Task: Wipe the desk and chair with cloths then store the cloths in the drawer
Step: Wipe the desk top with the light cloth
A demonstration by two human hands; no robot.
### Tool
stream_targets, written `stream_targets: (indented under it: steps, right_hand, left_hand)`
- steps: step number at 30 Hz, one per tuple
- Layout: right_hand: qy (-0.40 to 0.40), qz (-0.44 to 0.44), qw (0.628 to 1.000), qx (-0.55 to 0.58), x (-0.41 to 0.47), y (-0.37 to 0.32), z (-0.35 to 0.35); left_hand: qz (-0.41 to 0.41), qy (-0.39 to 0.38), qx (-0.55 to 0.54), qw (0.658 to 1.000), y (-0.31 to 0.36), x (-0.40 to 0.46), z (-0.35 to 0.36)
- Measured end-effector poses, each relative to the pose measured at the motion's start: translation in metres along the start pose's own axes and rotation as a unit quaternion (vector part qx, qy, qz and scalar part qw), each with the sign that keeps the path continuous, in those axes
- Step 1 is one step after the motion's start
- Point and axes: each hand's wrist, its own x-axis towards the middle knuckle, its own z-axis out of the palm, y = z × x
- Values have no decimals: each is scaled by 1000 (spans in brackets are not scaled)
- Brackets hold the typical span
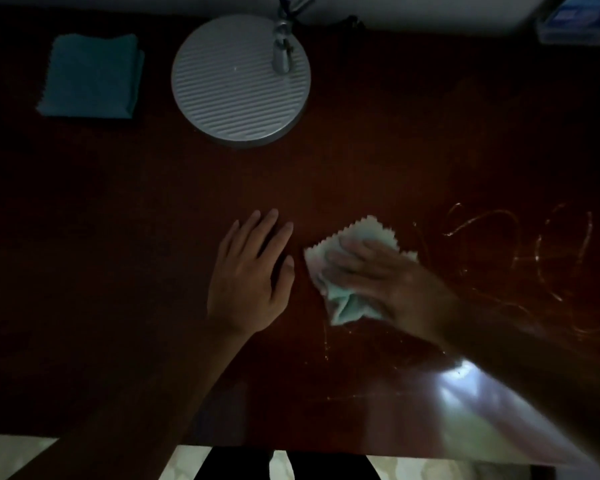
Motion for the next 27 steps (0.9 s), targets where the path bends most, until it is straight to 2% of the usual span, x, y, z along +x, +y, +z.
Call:
stream_targets:
  steps: [2,4,7,10,12,14,15,18,20,22,24,27]
  right_hand:
    - [15,114,993,3,18,49,-16]
    - [86,219,972,-19,38,93,-34]
    - [147,210,966,-22,41,84,-35]
    - [125,166,978,16,-3,7,-3]
    - [84,112,990,1,-34,-38,17]
    - [49,57,997,-25,-40,-32,12]
    - [50,59,996,-41,-35,-14,5]
    - [112,178,976,-62,2,59,-22]
    - [140,260,953,-68,22,80,-28]
    - [148,278,947,-60,25,54,-18]
    - [146,223,962,-57,6,-6,6]
    - [80,151,985,-8,-38,-112,48]
  left_hand:
    - [-2,-2,3,1000,0,1,0]
    - [-3,-6,2,1000,0,1,0]
    - [2,2,0,1000,-1,1,2]
    - [1,8,-2,1000,0,-1,2]
    - [-1,11,0,1000,1,0,2]
    - [0,11,1,1000,1,1,2]
    - [2,10,4,1000,0,1,2]
    - [3,12,4,1000,0,-1,2]
    - [4,10,5,1000,0,-1,3]
    - [3,6,9,1000,0,-1,4]
    - [0,4,11,1000,0,-3,3]
    - [6,5,8,1000,1,-2,3]
